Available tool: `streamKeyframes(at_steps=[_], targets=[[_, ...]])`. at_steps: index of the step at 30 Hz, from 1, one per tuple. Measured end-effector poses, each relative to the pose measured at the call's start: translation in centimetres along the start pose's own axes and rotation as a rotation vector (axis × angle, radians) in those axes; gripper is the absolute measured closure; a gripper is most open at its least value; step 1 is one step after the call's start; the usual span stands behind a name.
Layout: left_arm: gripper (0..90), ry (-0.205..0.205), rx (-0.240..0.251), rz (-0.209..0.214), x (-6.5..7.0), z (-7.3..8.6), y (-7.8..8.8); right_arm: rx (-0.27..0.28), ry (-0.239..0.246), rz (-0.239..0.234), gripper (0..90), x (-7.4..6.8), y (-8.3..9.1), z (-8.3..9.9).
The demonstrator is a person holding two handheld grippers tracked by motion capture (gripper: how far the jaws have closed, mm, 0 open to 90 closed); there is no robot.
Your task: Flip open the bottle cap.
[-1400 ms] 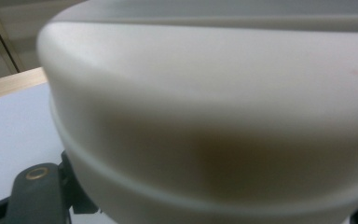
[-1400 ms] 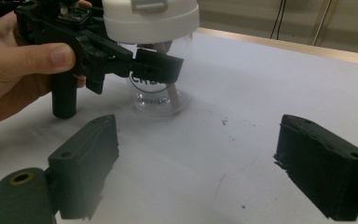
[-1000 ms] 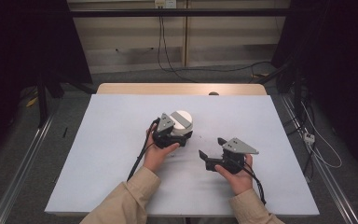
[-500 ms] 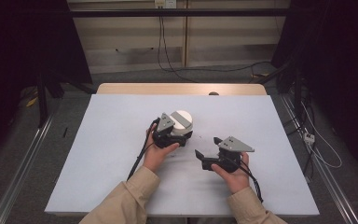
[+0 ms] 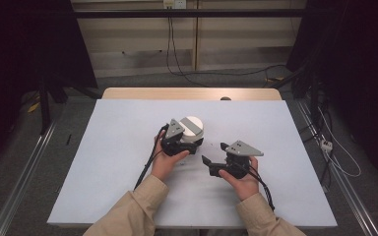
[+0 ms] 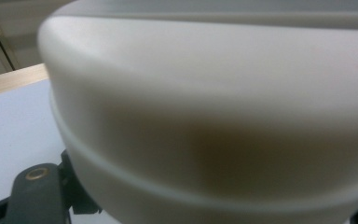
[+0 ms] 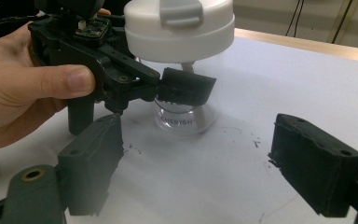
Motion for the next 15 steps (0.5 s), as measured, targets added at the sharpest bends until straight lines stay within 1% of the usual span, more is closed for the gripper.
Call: streamKeyframes(at_steps=[4,7,8,10,13,15], targets=[[18.6,0.001,-0.001,0.001,0.0,0.01,0.0,-0.003,0.002,0.004,16.8,0.16,0.0,-0.01],[18.6,0.0,0.0,0.001,0.01,0.02,0.01,-0.008,0.004,-0.007,17.8,0.06,-0.11,-0.03],[18.6,0.0,0.0,0.001,0.01,0.01,0.01,-0.01,0.003,-0.013,19.3,-0.02,-0.18,-0.05],[18.6,0.0,0.0,0.001,0.0,0.01,0.01,-0.017,0.006,-0.021,25.0,-0.18,-0.31,-0.17],[18.6,0.001,0.002,0.001,0.01,0.01,0.01,-0.011,0.005,-0.038,30.3,-0.56,-0.55,-0.56],[18.6,0.006,0.006,0.0,0.09,0.0,0.01,-0.014,0.014,-0.048,34.8,-0.77,-0.68,-0.69]])
Point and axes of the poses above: each handheld gripper's, and its own axes: y roughly backward along the jaws, z roughly out of its underside, x roughly to its right, the point moved 7 cm from there along -y, roughly forward along the jaws, and after that the axes turned 6 degrees about x, right-handed, at the moved point
